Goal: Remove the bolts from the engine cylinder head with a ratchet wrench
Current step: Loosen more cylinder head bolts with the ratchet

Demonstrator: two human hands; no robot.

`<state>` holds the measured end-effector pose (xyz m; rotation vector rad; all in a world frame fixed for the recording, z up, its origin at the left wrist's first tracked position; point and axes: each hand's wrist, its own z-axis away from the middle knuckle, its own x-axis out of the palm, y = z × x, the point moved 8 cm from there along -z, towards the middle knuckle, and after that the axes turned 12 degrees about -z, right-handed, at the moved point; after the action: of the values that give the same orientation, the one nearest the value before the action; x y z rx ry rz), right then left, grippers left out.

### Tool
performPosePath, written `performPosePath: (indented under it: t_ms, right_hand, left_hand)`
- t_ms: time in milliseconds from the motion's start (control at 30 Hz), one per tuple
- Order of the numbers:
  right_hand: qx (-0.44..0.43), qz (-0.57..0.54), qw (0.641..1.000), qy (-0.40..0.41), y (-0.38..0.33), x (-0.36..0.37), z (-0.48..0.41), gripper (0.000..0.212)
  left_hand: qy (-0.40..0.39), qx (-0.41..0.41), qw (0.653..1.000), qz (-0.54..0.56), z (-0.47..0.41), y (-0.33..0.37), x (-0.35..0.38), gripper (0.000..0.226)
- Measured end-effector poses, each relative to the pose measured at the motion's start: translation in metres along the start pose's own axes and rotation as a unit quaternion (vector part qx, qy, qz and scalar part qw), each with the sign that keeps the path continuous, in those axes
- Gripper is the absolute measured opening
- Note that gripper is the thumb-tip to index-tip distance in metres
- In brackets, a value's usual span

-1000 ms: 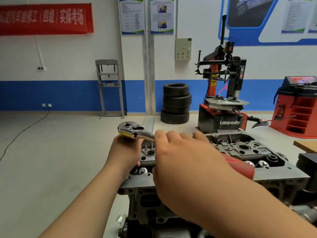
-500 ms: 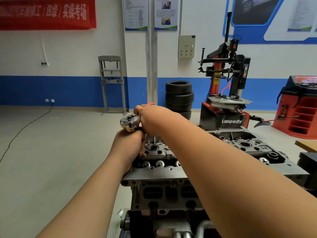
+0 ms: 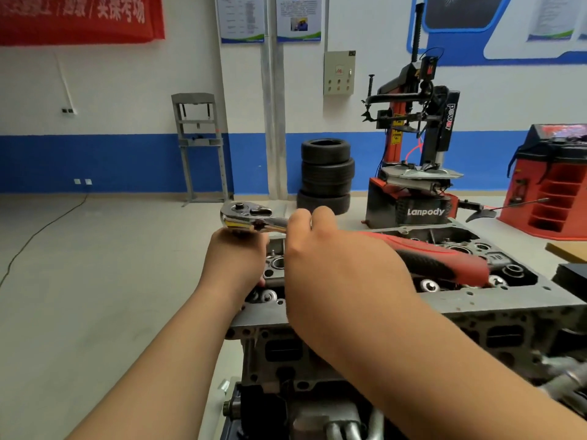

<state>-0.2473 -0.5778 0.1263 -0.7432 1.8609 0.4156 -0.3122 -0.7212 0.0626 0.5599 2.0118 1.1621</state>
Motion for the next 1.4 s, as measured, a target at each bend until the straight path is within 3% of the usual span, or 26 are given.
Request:
performPosePath:
  t_ms: [133,233,400,467,567,633,800,900,1000,1067,1167,1267,1400]
  right_hand:
    - [0.062,-0.03,0.997,-0.017,0.035,0.01,-0.049,0.037]
    - [0.047,-0.057,0.994,-0.079,0.035,0.03,-0.099,0.044]
    - [-0.02,-0.194,0.972,-0.131,0.005,0.055,-0.127,0.056]
    - [-0.005,-0.188,0.975,-0.12,0.012,0.056,-0.119,0.058]
    - [0.058,-0.09,0.993,-0.053,0.028,0.039,-0.086,0.056]
    - [0.087,-0.041,0.995,-0.038,0.032,0.028,-0.052,0.067]
    - [-0.013,-0.064,0.997,-0.039,0.0,0.014,0.015,0.083]
    - [0.015,-0.054,0.998,-0.018,0.012,0.011,0.0,0.068]
    - [0.063,-0.084,0.994,0.017,0.04,0.019,-0.042,0.041]
    - [0.055,-0.147,0.988,0.0,0.043,0.035,-0.076,0.048]
    - [0.0,-0.225,0.972,-0.064,0.021,0.058,-0.114,0.061]
    - [-0.021,-0.199,0.977,-0.079,0.011,0.061,-0.123,0.066]
    - [0.065,-0.1,0.993,-0.013,0.033,0.045,-0.087,0.067]
  left_hand:
    - [-0.021,-0.057,0.998,0.033,0.006,-0.005,0.003,0.019]
    - [-0.014,-0.058,0.994,0.091,0.009,-0.008,0.0,0.025]
    - [-0.016,-0.047,0.996,0.077,0.009,-0.002,-0.002,0.023]
    - [-0.007,-0.043,0.998,0.05,0.008,-0.002,-0.003,0.024]
    - [-0.002,-0.047,0.999,0.019,0.006,-0.001,-0.002,0.026]
    - [0.004,-0.048,0.999,-0.005,0.005,0.0,-0.003,0.022]
    - [0.015,0.02,0.998,-0.059,0.006,0.008,-0.004,0.025]
    - [0.01,0.002,0.998,-0.068,0.004,0.004,-0.003,0.02]
    - [-0.012,-0.043,0.999,0.023,0.005,-0.006,0.0,0.014]
    - [-0.017,-0.048,0.996,0.074,0.006,-0.008,0.001,0.021]
    - [-0.003,-0.068,0.996,0.063,0.008,-0.008,-0.003,0.023]
    - [0.003,-0.085,0.996,0.039,0.01,-0.008,-0.005,0.019]
    - [0.011,-0.062,0.998,0.012,0.009,-0.003,-0.005,0.026]
